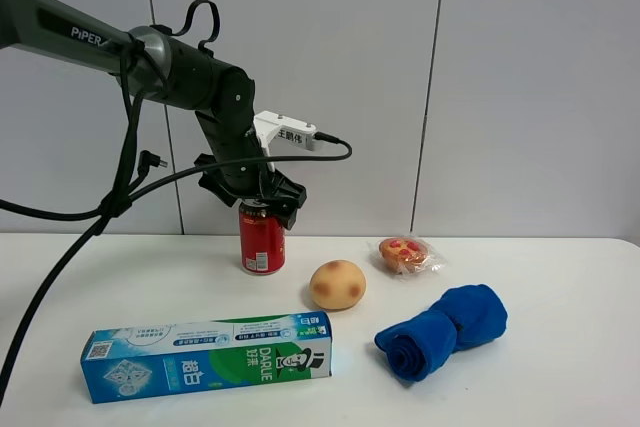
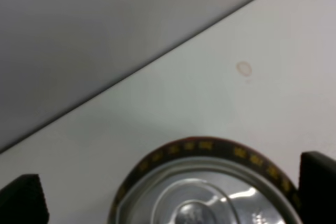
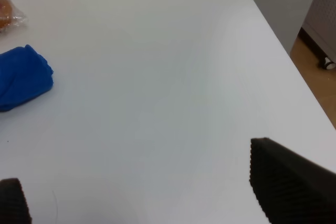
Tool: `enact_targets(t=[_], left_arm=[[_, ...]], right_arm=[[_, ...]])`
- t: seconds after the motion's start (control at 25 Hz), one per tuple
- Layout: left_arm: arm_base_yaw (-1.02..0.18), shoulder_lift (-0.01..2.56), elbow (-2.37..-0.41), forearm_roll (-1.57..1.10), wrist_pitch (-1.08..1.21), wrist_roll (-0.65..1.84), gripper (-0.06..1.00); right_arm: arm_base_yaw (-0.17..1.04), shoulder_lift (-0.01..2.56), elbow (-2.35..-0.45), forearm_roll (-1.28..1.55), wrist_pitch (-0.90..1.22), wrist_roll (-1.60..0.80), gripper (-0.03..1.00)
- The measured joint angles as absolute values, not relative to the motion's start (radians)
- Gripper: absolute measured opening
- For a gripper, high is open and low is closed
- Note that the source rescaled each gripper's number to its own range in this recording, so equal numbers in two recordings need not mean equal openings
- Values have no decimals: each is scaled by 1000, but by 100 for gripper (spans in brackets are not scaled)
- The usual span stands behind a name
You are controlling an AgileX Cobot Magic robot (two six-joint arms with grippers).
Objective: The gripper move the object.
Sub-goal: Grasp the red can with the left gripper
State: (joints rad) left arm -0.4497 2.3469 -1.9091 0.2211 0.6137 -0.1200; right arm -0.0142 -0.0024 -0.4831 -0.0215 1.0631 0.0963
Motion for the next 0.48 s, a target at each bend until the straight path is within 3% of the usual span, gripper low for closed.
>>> enact_targets(t=[0.24, 0.48], left_arm=[[-450, 2368, -1909, 227, 607, -120, 96], [-450, 2382, -1909, 226, 607, -120, 62]], right_arm=[[-14, -2, -483, -21, 1063, 96, 100], [-14, -2, -483, -21, 1063, 96, 100]])
